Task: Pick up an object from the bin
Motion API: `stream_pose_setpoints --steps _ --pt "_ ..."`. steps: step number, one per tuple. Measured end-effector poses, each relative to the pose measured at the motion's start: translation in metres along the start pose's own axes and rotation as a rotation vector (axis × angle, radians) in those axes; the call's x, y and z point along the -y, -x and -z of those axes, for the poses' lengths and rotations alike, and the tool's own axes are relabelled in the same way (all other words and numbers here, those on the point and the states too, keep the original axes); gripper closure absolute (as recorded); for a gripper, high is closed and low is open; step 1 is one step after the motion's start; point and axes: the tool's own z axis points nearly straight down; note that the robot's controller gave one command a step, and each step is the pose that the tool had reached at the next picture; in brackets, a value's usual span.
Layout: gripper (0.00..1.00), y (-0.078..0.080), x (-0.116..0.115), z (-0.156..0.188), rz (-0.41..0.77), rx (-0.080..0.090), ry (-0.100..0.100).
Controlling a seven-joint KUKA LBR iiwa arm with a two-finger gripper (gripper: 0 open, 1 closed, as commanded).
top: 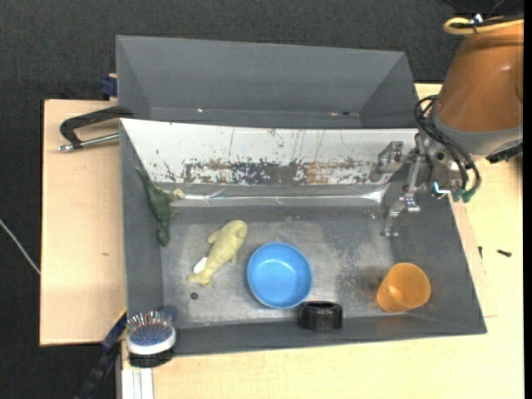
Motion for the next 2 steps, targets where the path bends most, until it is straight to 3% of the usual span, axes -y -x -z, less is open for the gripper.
stream_pose_setpoints --steps 1,2 --pt "0.0 -0.077 -0.044 -0.047 0.125 -0.002 0.001" --pt "0.0 -0.073 -0.148 -0.121 0.086 0.017 0.004"
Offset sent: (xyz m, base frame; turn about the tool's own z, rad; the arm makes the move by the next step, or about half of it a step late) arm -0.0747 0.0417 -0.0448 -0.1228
